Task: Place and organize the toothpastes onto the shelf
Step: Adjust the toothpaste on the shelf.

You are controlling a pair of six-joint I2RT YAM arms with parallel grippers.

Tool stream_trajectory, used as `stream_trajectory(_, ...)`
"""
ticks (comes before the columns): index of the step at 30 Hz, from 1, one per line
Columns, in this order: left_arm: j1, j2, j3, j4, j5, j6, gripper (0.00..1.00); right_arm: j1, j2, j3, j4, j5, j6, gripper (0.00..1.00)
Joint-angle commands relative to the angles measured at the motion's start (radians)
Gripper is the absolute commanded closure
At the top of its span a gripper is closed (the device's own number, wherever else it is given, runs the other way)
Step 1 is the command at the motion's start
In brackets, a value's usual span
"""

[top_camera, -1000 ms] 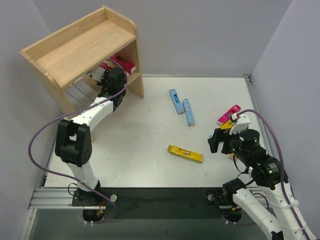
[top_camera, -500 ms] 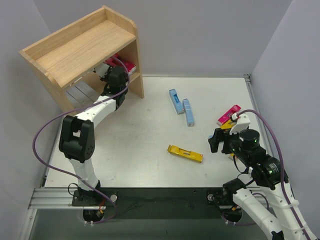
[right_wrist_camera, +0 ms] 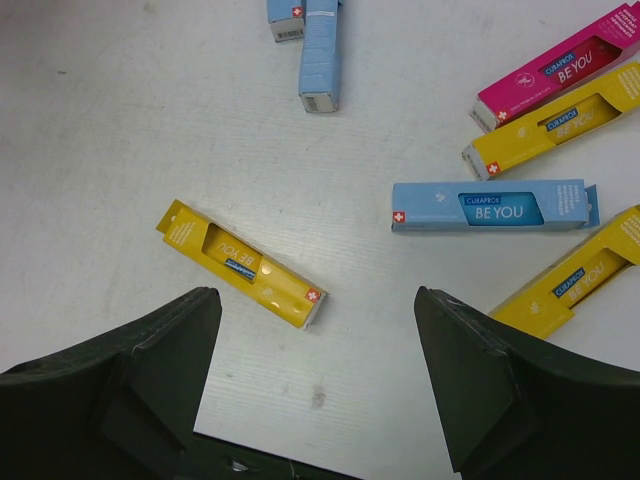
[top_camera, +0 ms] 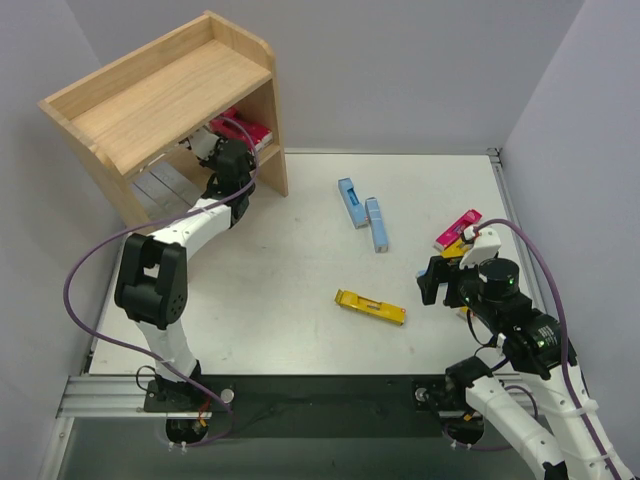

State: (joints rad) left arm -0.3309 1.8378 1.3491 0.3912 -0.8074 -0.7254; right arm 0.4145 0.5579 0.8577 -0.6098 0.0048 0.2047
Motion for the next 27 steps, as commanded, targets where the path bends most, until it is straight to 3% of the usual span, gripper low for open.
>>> stream_trajectory(1, -0.007, -0.098, -0.067, 0.048, -0.036, -0.035, 0.61, 0.009, -0.004, 0.003, 0.012, 0.018, -0.01, 0.19)
stream_trajectory(13, -0.043, -0.219, -0.191, 0.017, -0.013, -0.069, 0.59, 0.009, 0.0, 0.014, -0.018, 0.02, 0.009, 0.19)
stream_trajectory(18, -0.074, -0.333, -0.28, -0.014, 0.022, -0.08, 0.55, 0.003, 0.053, 0.064, -0.086, 0.099, 0.044, 0.19)
stream_trajectory(27, -0.186, -0.54, -0.407, -0.025, 0.268, 0.21, 0.49, -0.16, 0.236, 0.156, -0.176, 0.162, 0.166, 0.19)
